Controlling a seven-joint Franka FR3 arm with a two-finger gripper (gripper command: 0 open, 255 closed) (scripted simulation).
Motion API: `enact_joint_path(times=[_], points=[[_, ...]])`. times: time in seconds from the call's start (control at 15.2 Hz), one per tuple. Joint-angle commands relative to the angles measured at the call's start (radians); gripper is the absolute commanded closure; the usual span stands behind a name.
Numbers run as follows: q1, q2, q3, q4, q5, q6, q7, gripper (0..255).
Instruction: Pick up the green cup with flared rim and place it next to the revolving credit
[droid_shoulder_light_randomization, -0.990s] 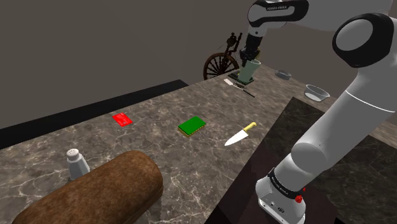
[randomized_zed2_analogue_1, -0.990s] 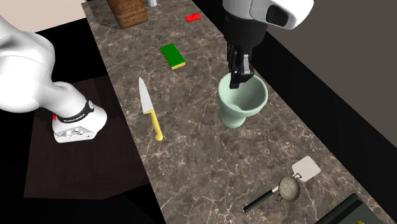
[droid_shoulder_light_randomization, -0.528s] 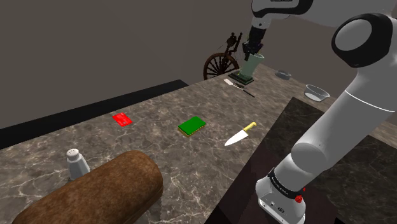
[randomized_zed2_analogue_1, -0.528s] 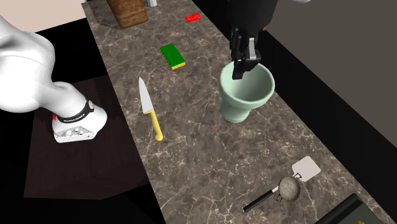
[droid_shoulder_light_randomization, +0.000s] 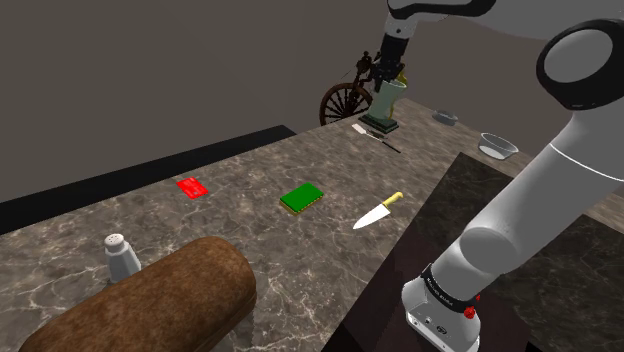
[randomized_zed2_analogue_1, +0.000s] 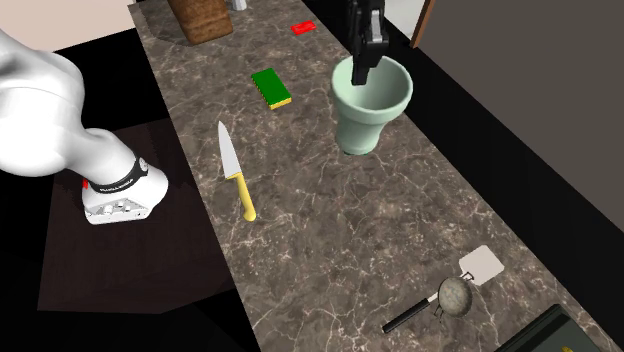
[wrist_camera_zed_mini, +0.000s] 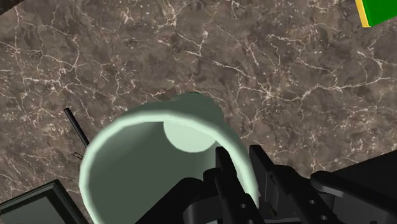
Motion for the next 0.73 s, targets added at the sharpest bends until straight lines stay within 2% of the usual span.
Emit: enact_joint_path(times=[0.0,0.66], points=[[0.023,-0.009,0.024,-0.009,-0.002,-0.005,0.048,255],[0.137,-0.013,0.147,-0.006,0.004,-0.041,0.283,255]])
